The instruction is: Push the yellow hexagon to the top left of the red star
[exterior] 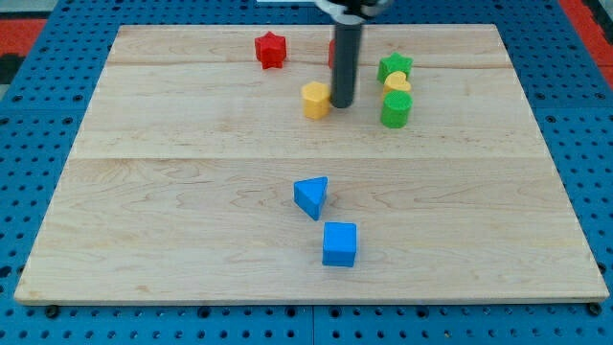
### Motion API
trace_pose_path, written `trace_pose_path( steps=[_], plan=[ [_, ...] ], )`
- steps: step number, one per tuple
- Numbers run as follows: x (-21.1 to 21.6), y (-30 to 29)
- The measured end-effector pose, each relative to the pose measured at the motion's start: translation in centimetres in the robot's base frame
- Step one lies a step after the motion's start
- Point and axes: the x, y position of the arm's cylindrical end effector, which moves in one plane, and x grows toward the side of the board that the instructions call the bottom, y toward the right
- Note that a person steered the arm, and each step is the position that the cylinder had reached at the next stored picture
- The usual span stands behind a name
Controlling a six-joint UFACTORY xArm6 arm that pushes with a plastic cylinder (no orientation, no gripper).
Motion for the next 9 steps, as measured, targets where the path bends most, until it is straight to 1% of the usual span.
trace_pose_path(
  steps=[1,2,3,4,5,6,7,8,9],
  plan=[
    [1.8,-3.3],
    [2.2,-7.9],
    [-0.5,-10.6],
    [-1.2,-13.0],
    [1.2,-16.1],
    [0.5,-16.0],
    [-1.3,-13.5],
    [-5.2,-12.9],
    [-6.6,-13.8]
  ],
)
